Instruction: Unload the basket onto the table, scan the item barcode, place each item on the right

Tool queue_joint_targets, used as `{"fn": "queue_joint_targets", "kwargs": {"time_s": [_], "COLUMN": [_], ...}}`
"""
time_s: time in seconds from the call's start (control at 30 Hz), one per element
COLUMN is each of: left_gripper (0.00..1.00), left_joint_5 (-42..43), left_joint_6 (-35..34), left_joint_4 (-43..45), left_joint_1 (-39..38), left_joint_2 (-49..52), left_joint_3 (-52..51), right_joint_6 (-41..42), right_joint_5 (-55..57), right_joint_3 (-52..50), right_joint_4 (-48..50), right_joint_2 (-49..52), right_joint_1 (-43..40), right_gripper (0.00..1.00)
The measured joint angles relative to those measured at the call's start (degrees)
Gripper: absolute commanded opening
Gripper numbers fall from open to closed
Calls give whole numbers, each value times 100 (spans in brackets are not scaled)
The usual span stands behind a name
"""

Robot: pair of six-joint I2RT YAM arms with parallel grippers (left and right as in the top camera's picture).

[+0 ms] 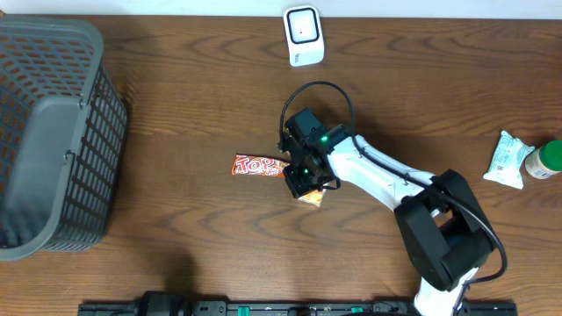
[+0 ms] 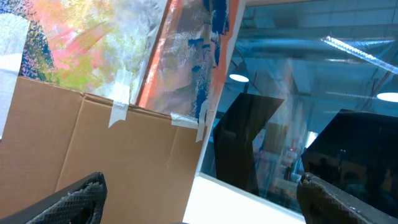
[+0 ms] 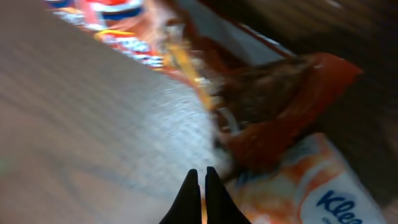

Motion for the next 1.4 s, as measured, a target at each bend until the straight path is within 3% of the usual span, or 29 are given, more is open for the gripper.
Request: {"fn": "queue_joint_targets", "kwargs": {"time_s": [0.17, 0.3, 0.47, 0.67, 0.77, 0.8, 0.83, 0.87, 0.93, 1.03, 1.17, 1.4], "left_gripper": [98, 98, 98, 98, 98, 98, 98, 98, 98, 98, 98, 98], "left_joint_5": [0, 0, 0, 0, 0, 0, 0, 0, 0, 0, 0, 0], "left_joint_6": [0, 0, 0, 0, 0, 0, 0, 0, 0, 0, 0, 0], "left_joint_4": [0, 0, 0, 0, 0, 0, 0, 2, 0, 0, 0, 0], "left_joint_1": [0, 0, 0, 0, 0, 0, 0, 0, 0, 0, 0, 0], "left_joint_2": [0, 0, 0, 0, 0, 0, 0, 0, 0, 0, 0, 0], "left_joint_3": [0, 0, 0, 0, 0, 0, 0, 0, 0, 0, 0, 0], "right_joint_6": [138, 177, 267, 450, 503, 503, 503, 533, 549, 485, 424, 422], "right_joint_5": [164, 374, 1353, 2017, 1856, 1742, 1641, 1547, 1403, 1303, 1394, 1613], "right_joint_3": [2, 26, 26, 55, 262, 417, 570, 693, 1040, 1432, 1541, 841], "right_joint_4": [-116, -796, -1788, -1971, -2114, -2256, -2382, -2511, -2885, -3230, -2999, -2142], "right_joint_2": [146, 181, 186, 188, 188, 188, 188, 173, 118, -2, -111, -111], "right_joint_1": [0, 0, -4, -66, -61, -61, -61, -61, -61, -61, -66, -337], "right_gripper": [1, 1, 1, 2, 40, 57, 65, 82, 99, 99, 99, 99]}}
